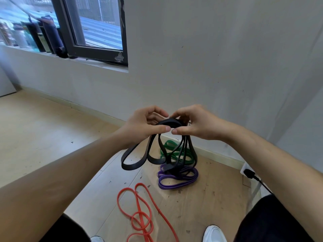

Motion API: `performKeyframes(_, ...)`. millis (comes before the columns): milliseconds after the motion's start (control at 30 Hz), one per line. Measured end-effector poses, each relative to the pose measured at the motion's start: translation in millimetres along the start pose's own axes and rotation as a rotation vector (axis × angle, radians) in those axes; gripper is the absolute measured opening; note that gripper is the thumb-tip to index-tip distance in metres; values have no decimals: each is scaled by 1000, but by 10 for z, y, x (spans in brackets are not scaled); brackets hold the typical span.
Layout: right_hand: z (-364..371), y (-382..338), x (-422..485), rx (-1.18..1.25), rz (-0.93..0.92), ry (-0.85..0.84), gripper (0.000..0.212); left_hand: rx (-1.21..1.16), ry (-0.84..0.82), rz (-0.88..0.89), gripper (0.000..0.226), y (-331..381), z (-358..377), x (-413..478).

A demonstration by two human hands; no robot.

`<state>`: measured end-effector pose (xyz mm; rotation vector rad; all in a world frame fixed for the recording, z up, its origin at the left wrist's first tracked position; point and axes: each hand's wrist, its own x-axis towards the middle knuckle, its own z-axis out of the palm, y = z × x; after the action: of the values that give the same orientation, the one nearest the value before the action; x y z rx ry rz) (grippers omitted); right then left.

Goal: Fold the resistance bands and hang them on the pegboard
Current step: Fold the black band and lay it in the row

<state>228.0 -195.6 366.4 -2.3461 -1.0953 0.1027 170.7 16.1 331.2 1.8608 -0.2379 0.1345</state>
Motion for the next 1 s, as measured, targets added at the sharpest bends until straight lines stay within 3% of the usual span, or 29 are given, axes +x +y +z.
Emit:
performKeyframes(100, -18, -17, -13, -77, -5, -4, 39, 15, 12, 16, 32, 9, 22, 0)
performKeyframes(267, -24, 12, -47, 239, 30, -27, 29, -18, -17, -1, 36, 5, 12, 10)
performKeyframes(467, -55, 48, -83, 494, 13, 109, 22, 36, -123, -9, 61, -41, 119, -41)
performKeyframes(600, -43, 21, -78, 685, -17, 179, 23, 49, 1, 109, 70, 15, 317, -60)
performKeyframes(733, 6, -11, -72, 862, -23, 187, 23, 71, 115, 142, 66, -15, 469, -44)
performKeyframes(833, -3, 13, -81, 913, -15, 188, 28, 34, 137, 128, 47, -50, 544, -15)
performKeyframes(1000, -93, 147, -127, 967, 41, 246, 37, 93, 4, 81, 51, -108, 463, 5)
